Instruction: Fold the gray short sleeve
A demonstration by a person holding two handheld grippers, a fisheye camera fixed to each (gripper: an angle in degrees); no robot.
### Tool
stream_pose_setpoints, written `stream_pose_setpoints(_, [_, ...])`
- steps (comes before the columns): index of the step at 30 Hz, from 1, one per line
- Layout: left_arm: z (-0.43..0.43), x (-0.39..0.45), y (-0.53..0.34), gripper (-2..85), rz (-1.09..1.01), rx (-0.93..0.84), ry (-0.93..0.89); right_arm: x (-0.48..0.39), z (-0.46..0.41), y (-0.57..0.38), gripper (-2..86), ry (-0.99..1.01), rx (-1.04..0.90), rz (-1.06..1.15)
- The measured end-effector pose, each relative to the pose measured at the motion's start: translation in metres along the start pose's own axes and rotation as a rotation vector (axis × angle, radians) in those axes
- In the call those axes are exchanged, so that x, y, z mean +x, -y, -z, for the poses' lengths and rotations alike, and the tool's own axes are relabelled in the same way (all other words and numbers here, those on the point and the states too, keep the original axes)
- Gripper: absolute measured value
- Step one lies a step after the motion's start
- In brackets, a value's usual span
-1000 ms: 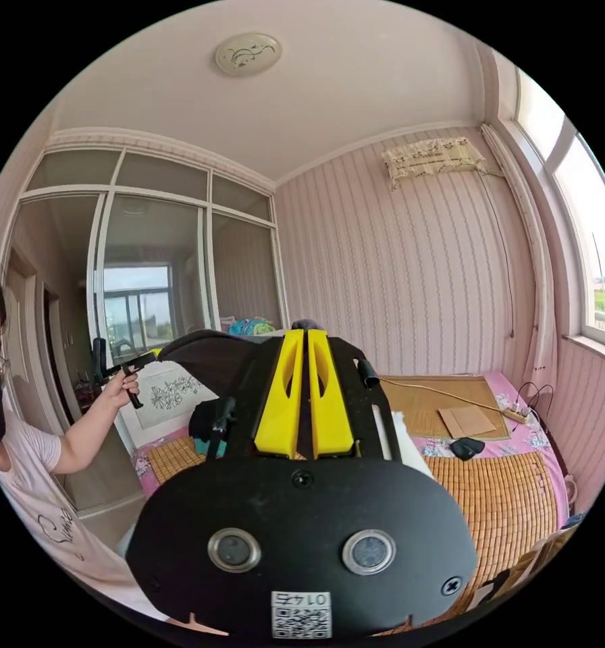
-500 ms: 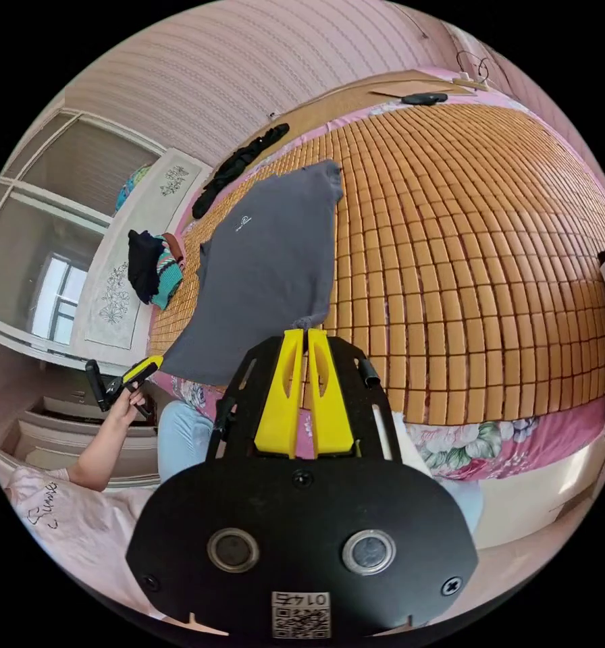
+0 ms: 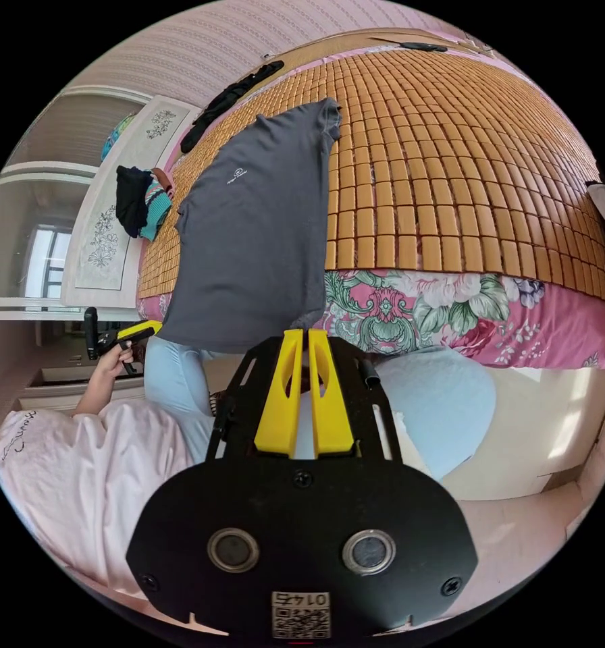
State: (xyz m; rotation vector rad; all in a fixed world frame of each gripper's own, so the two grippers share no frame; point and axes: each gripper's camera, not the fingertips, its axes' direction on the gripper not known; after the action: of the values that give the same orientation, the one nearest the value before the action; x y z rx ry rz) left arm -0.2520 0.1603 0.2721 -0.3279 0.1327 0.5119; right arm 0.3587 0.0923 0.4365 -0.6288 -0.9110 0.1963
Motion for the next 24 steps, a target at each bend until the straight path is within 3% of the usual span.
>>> stream_pose_setpoints(6, [0.004, -0.036, -0.009, -0.8, 0.084, 0.043, -0.031, 0.001, -0.038, 0.007, 1.3, -0.139, -0.078, 0.022])
stream_pose_setpoints(11, [0.014, -0.080, -0.003, -0.9, 0.139, 0.139, 0.034, -0.037, -0.060, 0.041, 3.6, -0.365, -0.065, 0.208])
stream_pose_setpoints(20, [0.011, -0.134, 0.072, 0.2, 0.171, 0.471, 0.050, -0.229, -0.160, 0.204, 3.7, -0.277, -0.076, 0.782])
stream_pose_setpoints(24, [-0.009, -0.154, 0.113, 4.5, 0.204, 0.495, 0.067, -0.315, -0.221, 0.273, 4.6, -0.269, -0.086, 0.927])
